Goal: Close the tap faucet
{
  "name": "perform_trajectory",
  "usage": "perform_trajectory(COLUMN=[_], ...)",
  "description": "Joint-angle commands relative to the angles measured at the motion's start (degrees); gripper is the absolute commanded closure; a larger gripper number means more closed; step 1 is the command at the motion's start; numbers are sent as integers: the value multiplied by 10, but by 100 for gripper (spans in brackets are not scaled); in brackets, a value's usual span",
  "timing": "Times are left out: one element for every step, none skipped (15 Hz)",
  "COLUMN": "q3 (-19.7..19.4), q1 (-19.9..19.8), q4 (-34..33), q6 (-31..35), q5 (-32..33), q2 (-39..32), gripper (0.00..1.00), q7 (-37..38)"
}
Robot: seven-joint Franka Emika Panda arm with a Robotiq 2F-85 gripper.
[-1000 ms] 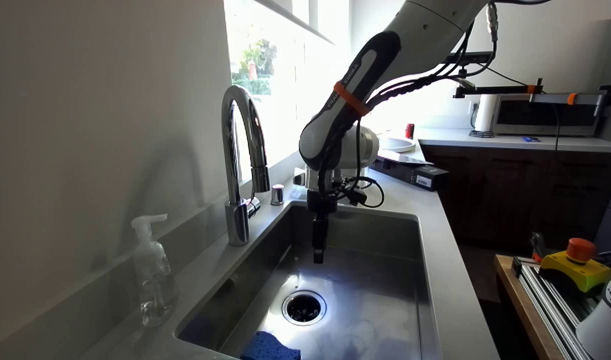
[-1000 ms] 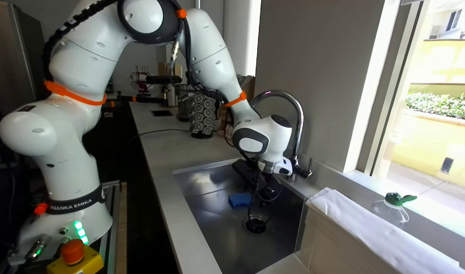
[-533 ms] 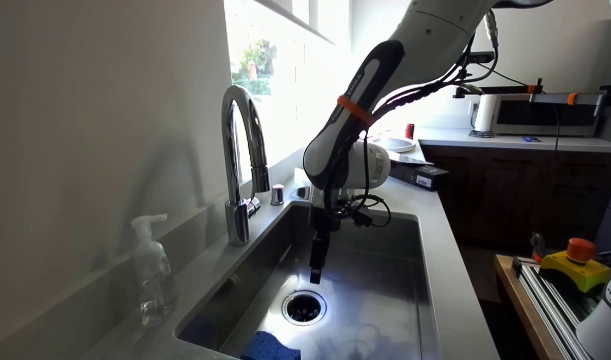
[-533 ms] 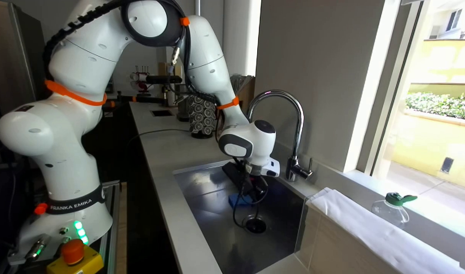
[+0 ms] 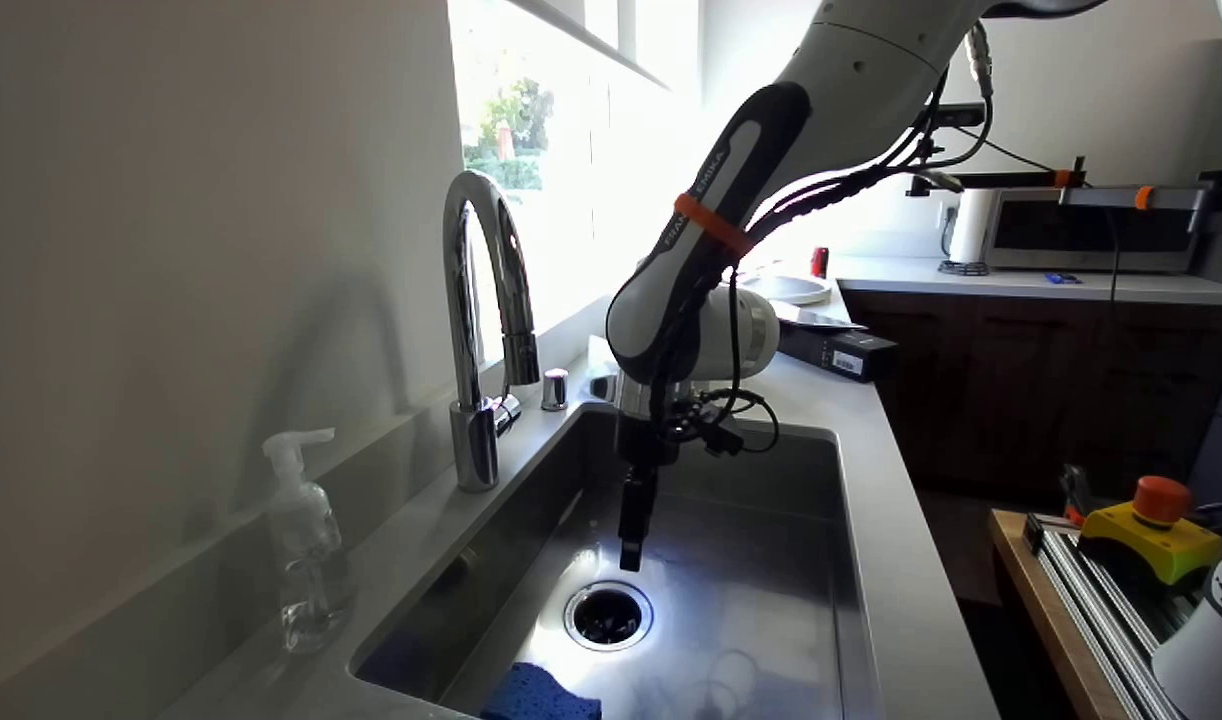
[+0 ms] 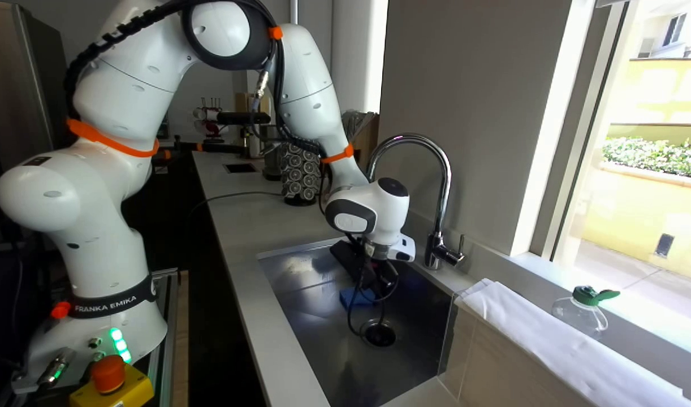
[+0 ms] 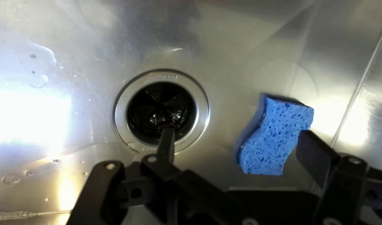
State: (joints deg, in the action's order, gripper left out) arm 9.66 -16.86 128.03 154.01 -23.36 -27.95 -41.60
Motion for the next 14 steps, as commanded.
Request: perform_trajectory(q3=[-3, -2, 2, 5, 11, 15, 21, 25, 28, 28, 34, 38, 45, 52], q1=[25, 30, 33, 36, 36, 37, 35, 36, 38, 44, 41, 42, 38, 33], q4=[-5, -3, -1, 1, 2, 3, 4, 7, 9, 11, 11, 11, 11, 15], q6=[1, 4, 11, 14, 24, 28, 39, 61, 97, 127, 150, 170, 185, 192], q5=[39, 46, 48, 49, 46, 45, 42, 40, 39, 45, 51, 58, 67, 80], q2=[-15, -16, -22, -26, -34, -38, -44, -51, -60, -69, -77, -86, -95, -100], gripper=[0, 0, 0, 0, 0, 0, 0, 0, 0, 0, 0, 0, 0, 0], q7=[35, 44, 46, 51, 52, 54, 53, 58, 68, 87, 99, 117, 130, 142])
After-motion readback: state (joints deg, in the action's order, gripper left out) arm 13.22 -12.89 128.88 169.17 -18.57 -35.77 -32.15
